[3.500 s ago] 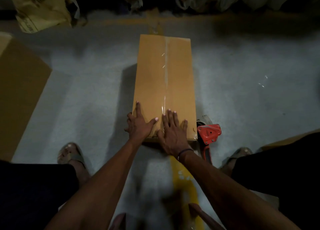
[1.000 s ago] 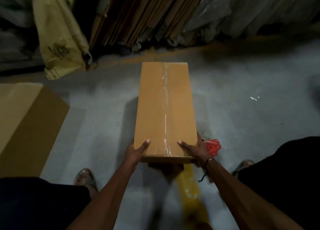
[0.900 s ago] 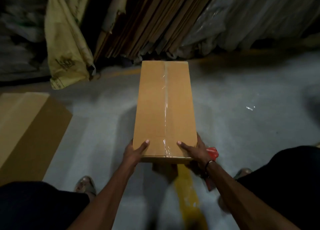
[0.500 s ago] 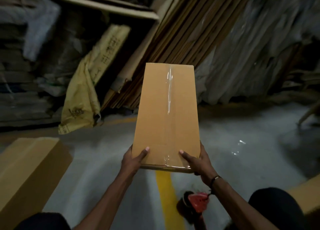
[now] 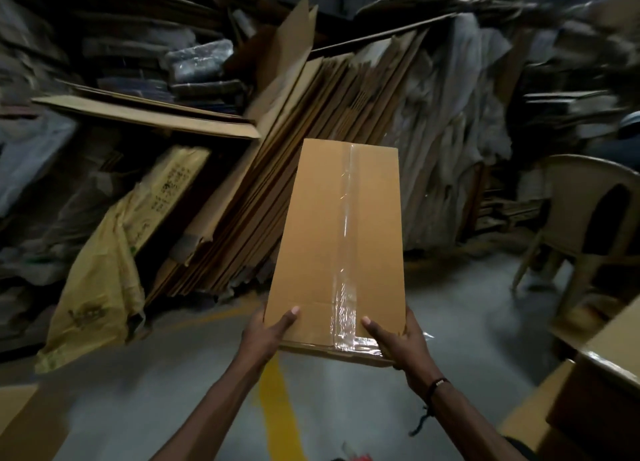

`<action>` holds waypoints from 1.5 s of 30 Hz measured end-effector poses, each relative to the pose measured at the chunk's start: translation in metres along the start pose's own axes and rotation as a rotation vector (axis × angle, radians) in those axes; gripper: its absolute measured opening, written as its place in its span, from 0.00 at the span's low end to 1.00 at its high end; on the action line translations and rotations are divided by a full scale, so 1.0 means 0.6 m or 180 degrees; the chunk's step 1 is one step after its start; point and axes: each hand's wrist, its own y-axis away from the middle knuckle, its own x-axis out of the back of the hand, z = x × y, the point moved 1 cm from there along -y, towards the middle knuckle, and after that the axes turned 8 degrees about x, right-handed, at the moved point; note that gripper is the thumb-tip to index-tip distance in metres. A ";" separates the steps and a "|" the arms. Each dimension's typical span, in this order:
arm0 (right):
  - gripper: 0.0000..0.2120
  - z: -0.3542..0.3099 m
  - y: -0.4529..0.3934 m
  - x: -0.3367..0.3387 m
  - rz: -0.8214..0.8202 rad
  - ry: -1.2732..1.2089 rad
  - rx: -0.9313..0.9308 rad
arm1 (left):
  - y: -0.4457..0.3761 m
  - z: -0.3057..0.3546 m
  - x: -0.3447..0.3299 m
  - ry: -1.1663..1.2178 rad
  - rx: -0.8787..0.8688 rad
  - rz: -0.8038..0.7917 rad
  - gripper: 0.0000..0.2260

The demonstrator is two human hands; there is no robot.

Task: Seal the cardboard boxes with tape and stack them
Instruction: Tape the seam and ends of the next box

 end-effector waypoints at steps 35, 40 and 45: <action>0.48 -0.057 0.021 0.290 0.1178 0.0000 -0.0445 | 0.000 0.145 -0.319 -0.0111 -0.0271 -0.1196 0.25; 0.55 -0.034 -0.002 0.254 0.1037 0.0119 -0.0478 | -0.018 0.127 -0.285 -0.0180 -0.0200 -0.0976 0.23; 0.56 0.002 -0.013 0.222 0.0793 0.0110 -0.0494 | -0.035 0.088 -0.242 -0.0283 -0.0210 -0.0837 0.21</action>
